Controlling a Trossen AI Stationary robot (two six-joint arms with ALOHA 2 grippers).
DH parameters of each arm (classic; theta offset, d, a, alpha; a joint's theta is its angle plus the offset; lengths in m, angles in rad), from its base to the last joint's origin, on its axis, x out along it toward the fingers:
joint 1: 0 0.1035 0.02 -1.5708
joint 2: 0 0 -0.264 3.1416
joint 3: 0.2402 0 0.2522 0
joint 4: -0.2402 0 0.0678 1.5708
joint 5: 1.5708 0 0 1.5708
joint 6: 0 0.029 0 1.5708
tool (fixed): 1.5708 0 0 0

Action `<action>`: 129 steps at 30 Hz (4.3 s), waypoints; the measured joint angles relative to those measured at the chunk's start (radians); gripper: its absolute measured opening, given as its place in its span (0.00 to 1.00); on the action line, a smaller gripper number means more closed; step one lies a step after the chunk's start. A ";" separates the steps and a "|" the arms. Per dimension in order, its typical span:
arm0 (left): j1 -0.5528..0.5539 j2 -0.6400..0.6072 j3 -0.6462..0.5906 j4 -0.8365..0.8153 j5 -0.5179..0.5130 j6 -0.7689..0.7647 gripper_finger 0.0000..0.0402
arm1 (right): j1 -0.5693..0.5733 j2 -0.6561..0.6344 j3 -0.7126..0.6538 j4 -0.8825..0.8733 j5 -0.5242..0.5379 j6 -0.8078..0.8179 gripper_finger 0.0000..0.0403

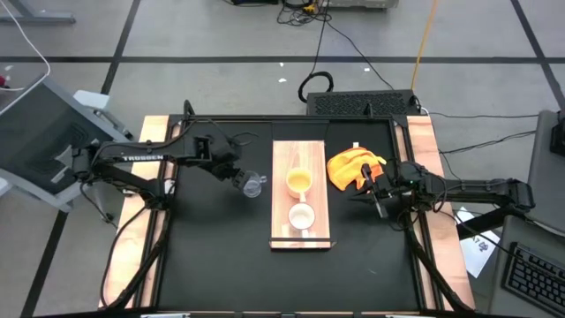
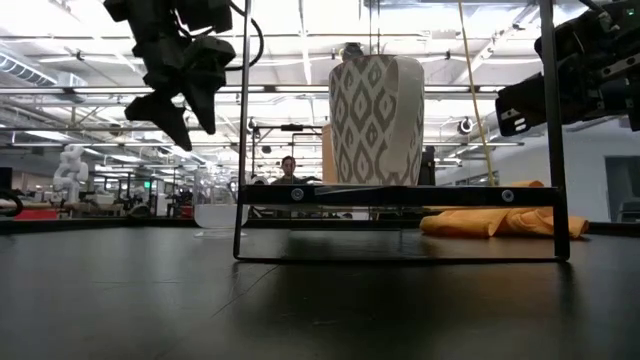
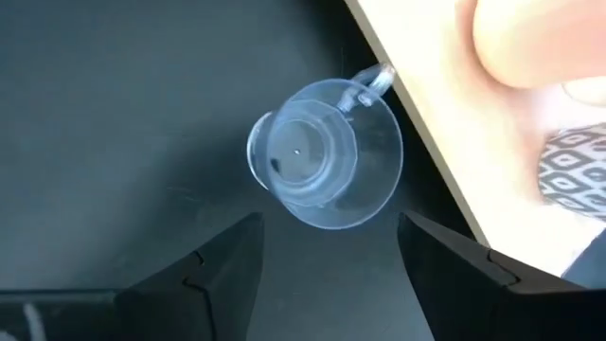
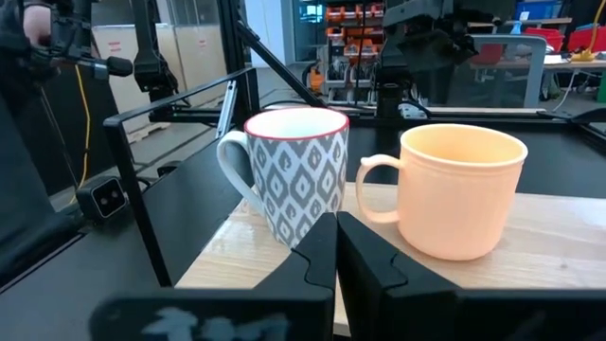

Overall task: Stack small to large cups/mugs on shelf
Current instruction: Put the transparent cup on the shelf

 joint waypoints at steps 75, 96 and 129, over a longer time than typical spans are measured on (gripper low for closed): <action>-0.043 0.364 0.238 -0.206 -0.113 -0.091 0.61 | 0.000 0.007 0.000 0.002 0.004 0.002 0.00; -0.043 0.403 0.237 -0.172 -0.084 -0.102 0.55 | 0.000 0.006 0.000 0.002 0.004 0.000 0.00; -0.012 0.488 0.239 -0.207 -0.166 0.902 0.01 | 0.000 0.010 0.000 0.002 0.009 0.006 0.00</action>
